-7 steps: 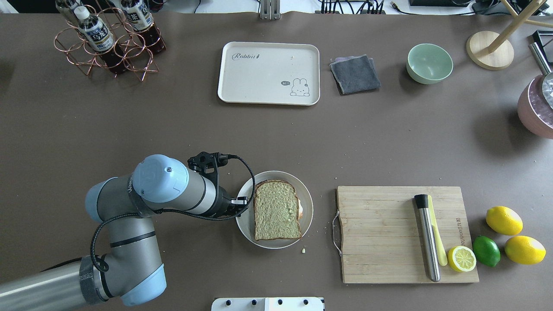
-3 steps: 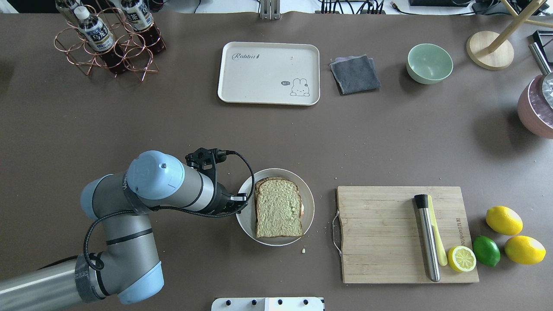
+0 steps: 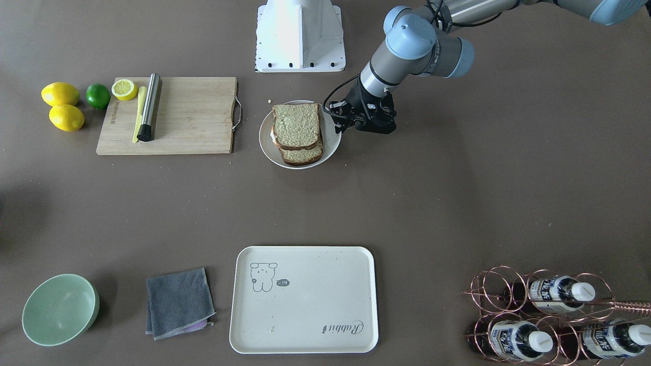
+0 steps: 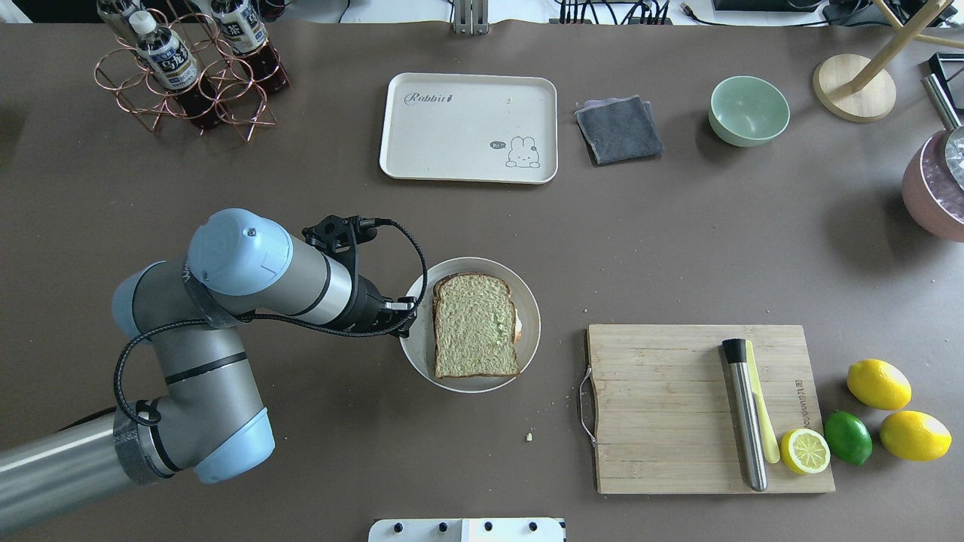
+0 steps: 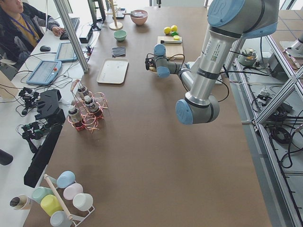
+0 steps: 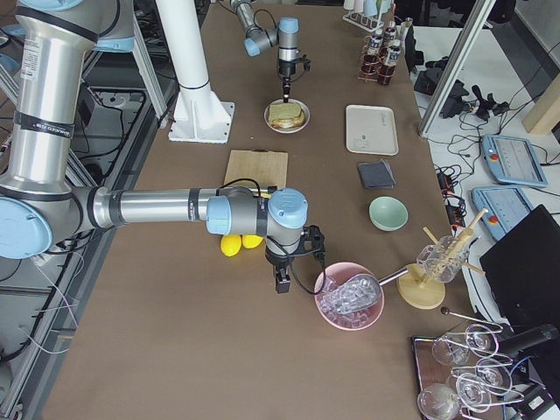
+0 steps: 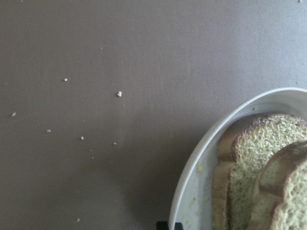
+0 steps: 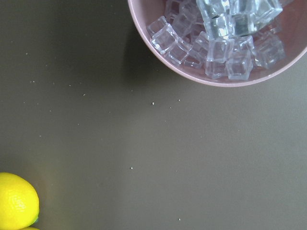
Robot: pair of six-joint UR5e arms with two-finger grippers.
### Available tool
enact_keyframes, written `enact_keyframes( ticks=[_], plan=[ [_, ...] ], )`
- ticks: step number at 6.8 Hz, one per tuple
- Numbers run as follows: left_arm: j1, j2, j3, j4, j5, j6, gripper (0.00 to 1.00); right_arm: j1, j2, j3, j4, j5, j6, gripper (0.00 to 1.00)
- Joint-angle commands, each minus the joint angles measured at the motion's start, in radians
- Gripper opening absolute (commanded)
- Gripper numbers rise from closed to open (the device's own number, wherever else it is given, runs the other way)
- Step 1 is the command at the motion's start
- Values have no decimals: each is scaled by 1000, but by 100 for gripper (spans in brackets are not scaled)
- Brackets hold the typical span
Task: Make sandwich and place on tray
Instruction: 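Slide the plate with the left gripper onto the cream tray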
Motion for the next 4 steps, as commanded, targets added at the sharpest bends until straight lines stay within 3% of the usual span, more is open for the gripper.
enact_keyframes(
  ticks=[1,4],
  plan=[
    [-93,-52,58,6,-26,74,0,0,2,0,0,0,0,100],
    [-229,-229,326,-1,-115,183,0,1,6,6,0,2,0,100]
  ],
)
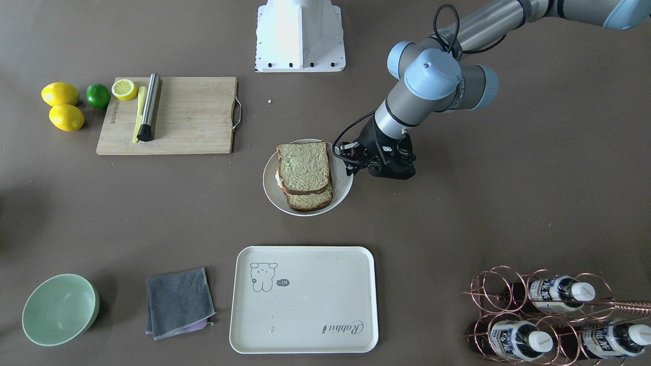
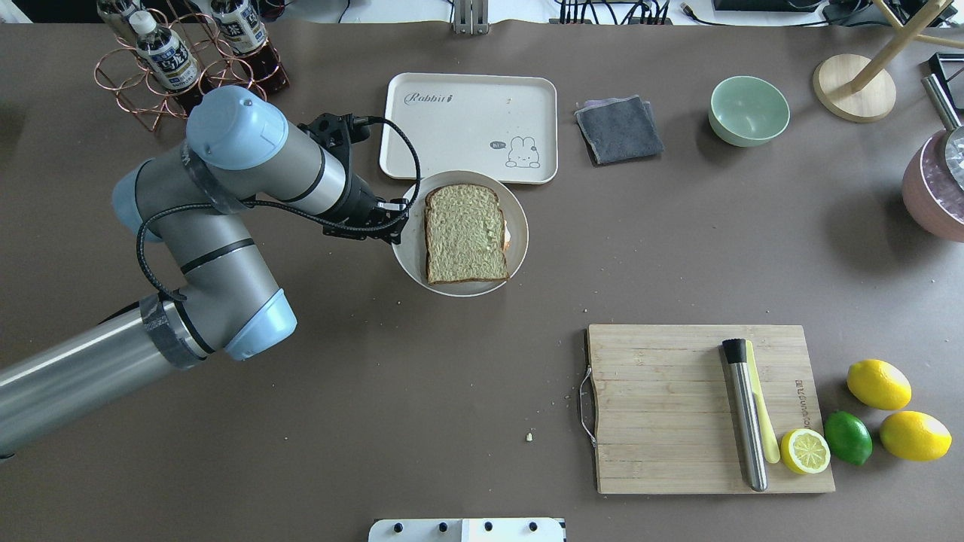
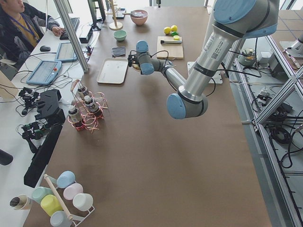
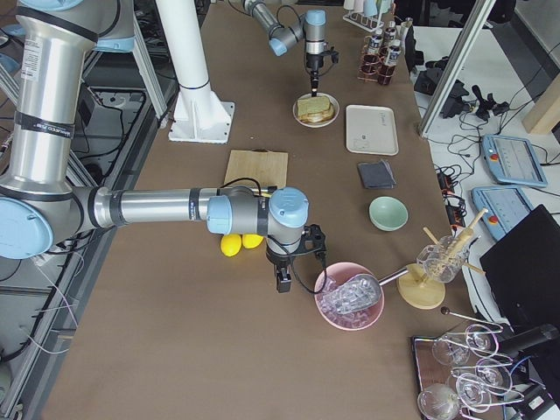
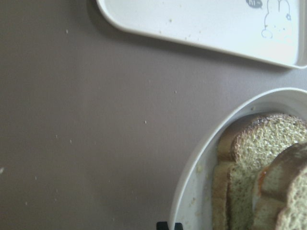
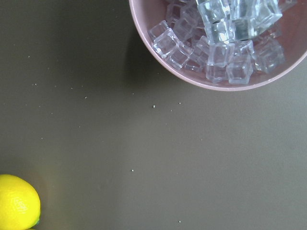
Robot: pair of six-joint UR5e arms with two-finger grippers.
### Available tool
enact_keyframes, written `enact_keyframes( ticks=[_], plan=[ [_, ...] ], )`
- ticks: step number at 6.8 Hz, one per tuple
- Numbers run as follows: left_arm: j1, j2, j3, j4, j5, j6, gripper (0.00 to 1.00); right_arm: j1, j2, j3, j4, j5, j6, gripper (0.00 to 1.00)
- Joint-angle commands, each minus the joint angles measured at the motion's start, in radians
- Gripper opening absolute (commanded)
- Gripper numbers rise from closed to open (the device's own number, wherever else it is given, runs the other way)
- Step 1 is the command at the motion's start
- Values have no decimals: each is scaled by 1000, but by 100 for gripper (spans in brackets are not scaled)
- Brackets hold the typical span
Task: Make sandwich and place on tray
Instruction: 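Slide the plate with the left gripper onto the cream tray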
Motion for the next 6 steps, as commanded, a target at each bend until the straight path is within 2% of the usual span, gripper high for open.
enact_keyframes(
  ticks=[1,3,5,6],
  plan=[
    [-62,-102,158,-16,-20,49,0,12,-1,6,0,1,0,100],
    [-85,-176,341,-133,-20,51,0,16,2,6,0,13,-2,100],
    [-116,-260,466,-146,-48,56,0,16,2,9,0,30,0,100],
    [-119,-318,580,-167,-48,80,0,16,2,15,0,36,0,100]
  ],
)
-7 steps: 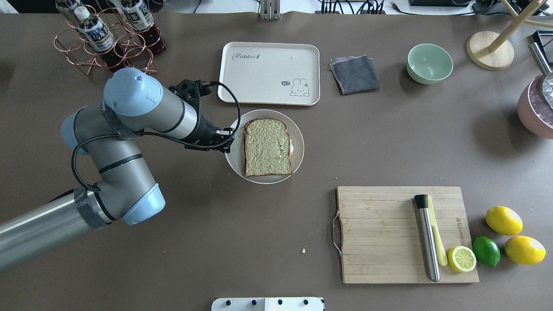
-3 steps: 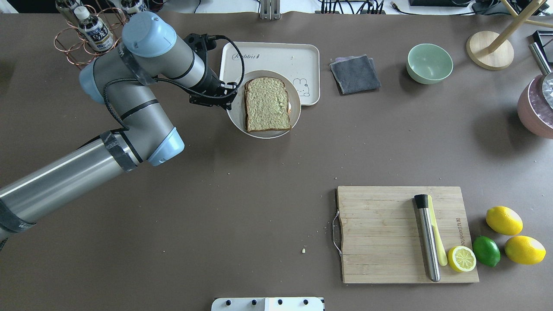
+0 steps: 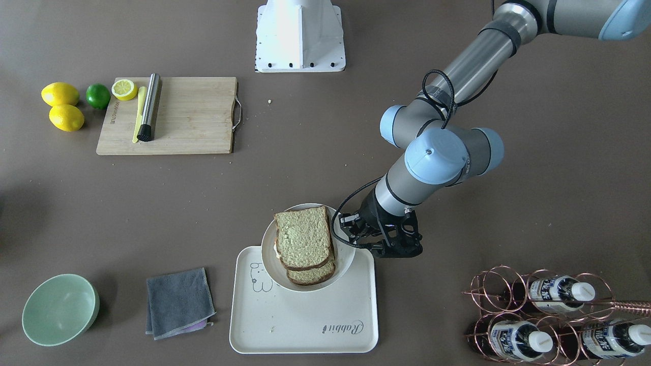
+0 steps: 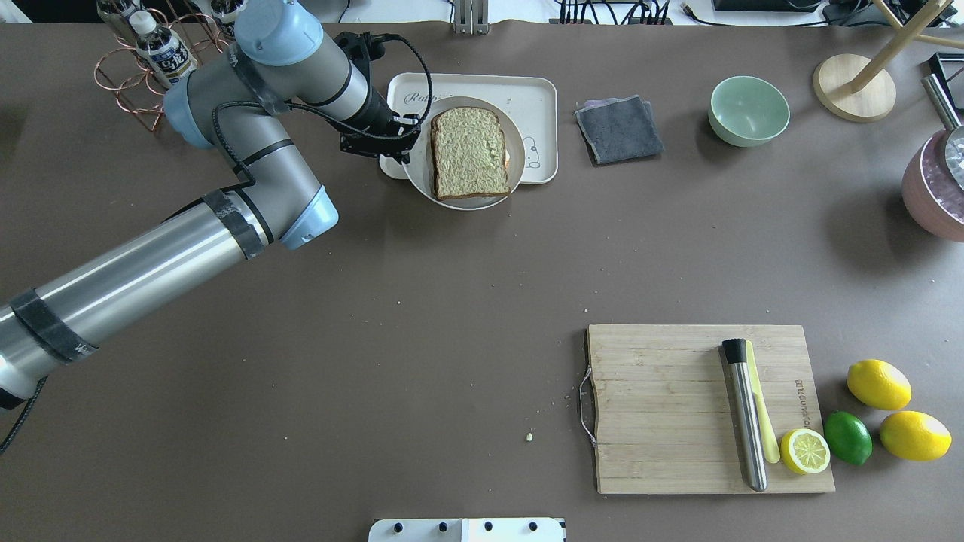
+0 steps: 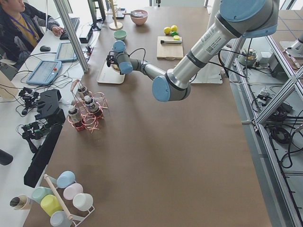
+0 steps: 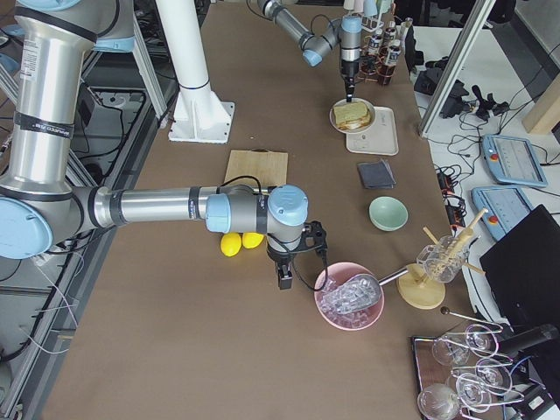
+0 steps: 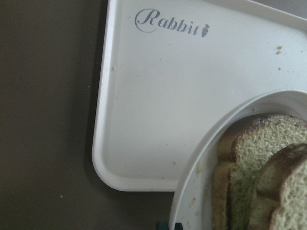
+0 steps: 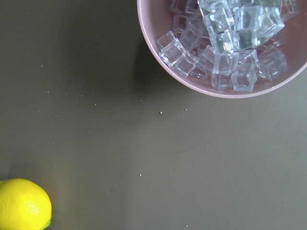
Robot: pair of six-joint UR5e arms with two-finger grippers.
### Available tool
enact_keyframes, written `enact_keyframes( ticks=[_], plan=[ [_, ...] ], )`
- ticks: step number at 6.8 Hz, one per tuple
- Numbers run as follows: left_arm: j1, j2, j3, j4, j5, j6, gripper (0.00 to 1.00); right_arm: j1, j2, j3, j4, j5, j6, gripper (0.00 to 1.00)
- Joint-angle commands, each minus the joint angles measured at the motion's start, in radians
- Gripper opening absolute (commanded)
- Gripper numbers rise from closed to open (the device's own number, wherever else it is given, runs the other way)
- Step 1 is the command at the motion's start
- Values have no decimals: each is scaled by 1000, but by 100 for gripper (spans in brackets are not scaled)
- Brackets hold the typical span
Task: Make sandwich and place on tray
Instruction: 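Slide the plate with the left gripper onto the cream tray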
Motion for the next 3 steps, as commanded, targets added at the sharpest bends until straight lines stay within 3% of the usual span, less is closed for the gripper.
enact_keyframes(
  ticks=[1,3],
  plan=[
    [-22,-97,196,-47,-5,22,0,0,5,5,0,13,2,100],
    [-32,-142,269,-48,-5,19,0,-3,12,-3,0,19,2,100]
  ],
)
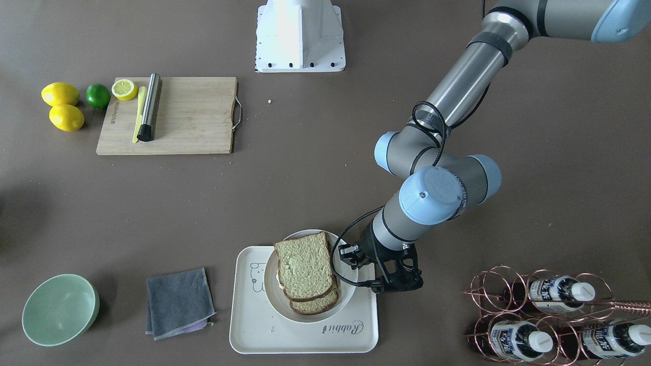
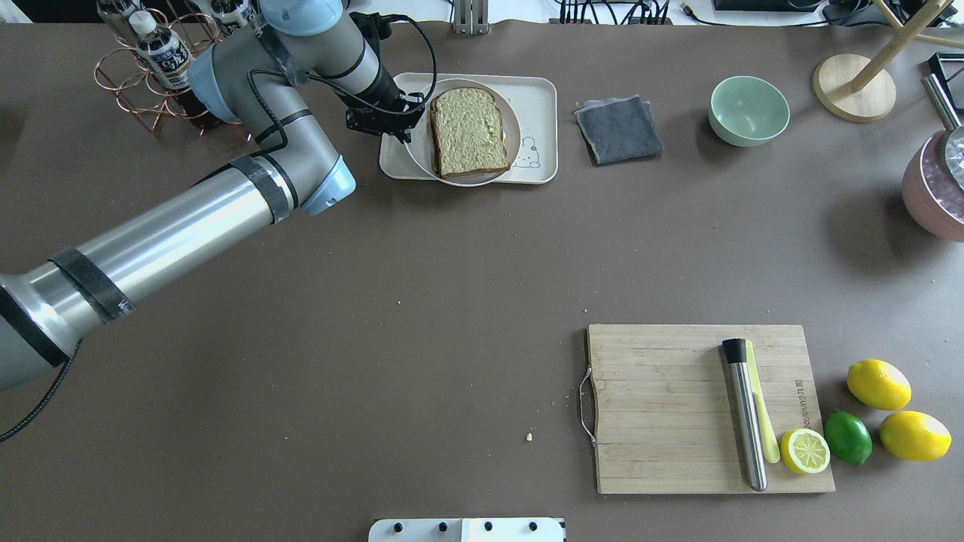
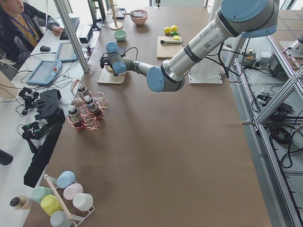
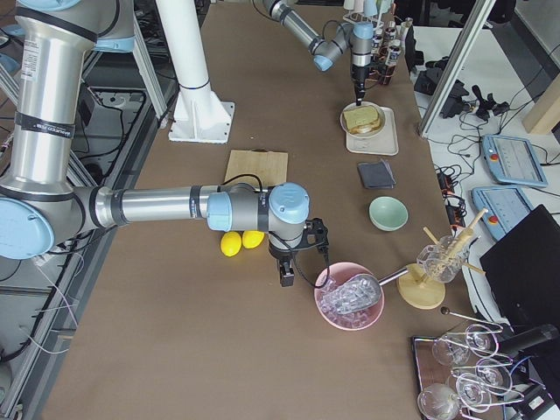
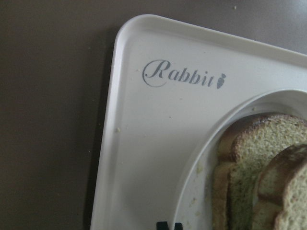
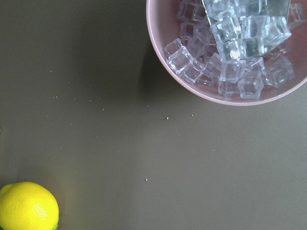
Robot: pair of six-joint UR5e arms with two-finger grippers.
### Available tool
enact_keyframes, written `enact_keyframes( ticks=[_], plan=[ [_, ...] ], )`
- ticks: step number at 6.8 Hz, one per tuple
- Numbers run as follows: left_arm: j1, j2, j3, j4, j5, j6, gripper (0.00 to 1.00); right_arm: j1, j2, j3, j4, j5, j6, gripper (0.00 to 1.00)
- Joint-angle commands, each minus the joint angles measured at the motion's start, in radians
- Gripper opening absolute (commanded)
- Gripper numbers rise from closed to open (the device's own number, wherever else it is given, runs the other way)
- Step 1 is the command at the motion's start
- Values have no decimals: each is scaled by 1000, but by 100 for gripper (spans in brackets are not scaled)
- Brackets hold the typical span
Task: Make sandwich and place on tray
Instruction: 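Slide the plate with the left gripper onto the cream tray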
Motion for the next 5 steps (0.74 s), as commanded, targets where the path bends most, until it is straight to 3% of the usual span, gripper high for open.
enact_keyframes(
  ticks=[1,5],
  plan=[
    [-8,-54,90,-5,1,-6,0,-5,3,-5,0,11,2,100],
    [-9,-99,175,-52,12,-13,0,-7,2,-2,0,15,3,100]
  ],
)
